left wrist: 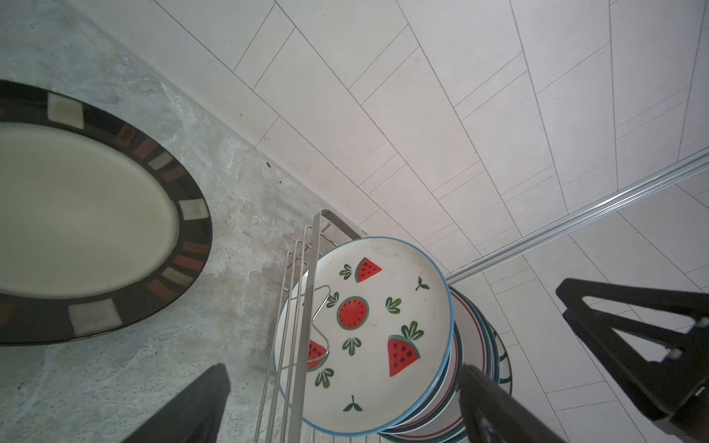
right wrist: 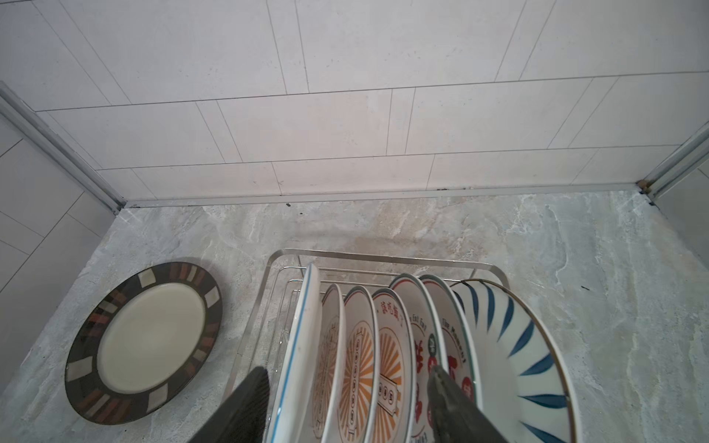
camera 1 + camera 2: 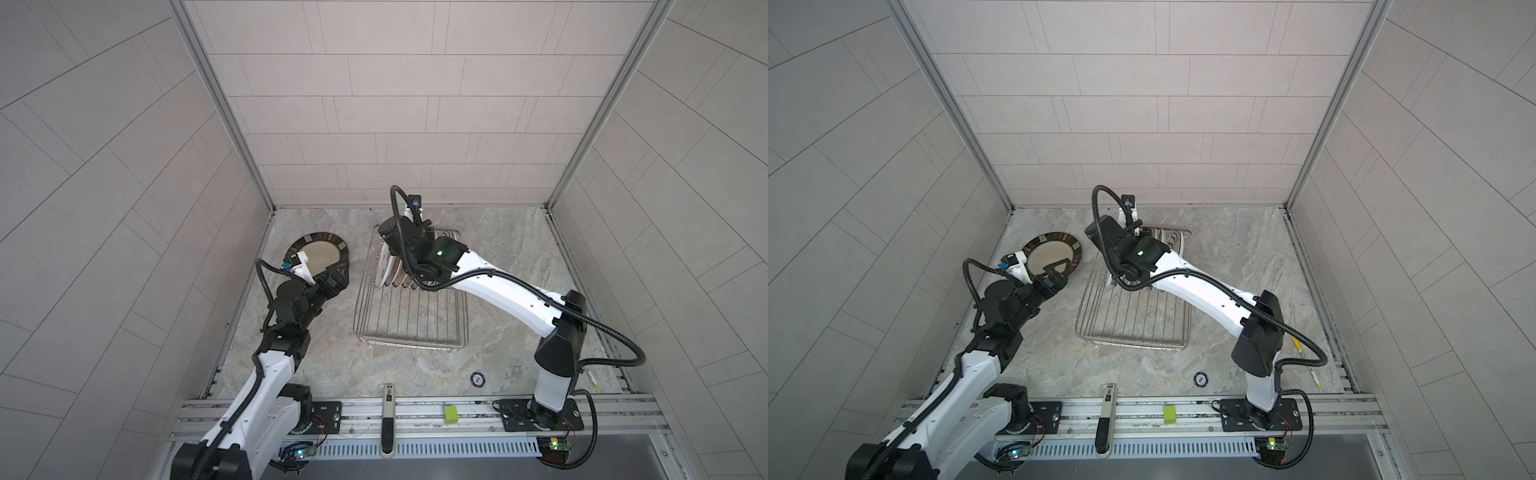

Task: Unload the plates from the dish rack
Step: Pick up the plate from the dish rack.

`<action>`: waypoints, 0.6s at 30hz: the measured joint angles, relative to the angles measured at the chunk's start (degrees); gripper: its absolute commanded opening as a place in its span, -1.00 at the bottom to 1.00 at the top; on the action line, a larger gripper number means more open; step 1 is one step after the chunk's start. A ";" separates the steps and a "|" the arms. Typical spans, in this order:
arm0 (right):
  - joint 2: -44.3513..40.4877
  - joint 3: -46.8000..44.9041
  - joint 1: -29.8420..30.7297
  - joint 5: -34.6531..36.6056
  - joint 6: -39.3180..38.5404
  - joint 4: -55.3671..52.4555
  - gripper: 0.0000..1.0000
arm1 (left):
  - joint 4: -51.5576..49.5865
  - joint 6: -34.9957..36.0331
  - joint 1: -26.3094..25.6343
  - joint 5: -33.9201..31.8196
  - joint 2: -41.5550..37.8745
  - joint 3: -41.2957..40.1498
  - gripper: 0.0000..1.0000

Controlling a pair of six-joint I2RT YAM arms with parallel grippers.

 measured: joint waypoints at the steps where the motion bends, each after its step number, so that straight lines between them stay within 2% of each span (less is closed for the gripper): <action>1: 1.44 1.53 0.52 0.48 0.13 -0.72 0.35 | 0.07 0.00 -0.17 0.04 0.24 -0.33 0.95; 11: 13.27 13.16 1.46 3.82 3.15 -7.74 0.11 | 0.94 0.24 -2.99 -0.22 2.10 -1.81 0.95; 18: 16.65 15.37 1.29 5.66 5.57 -11.50 -0.04 | 1.73 0.24 -4.72 -0.63 2.10 -1.81 0.95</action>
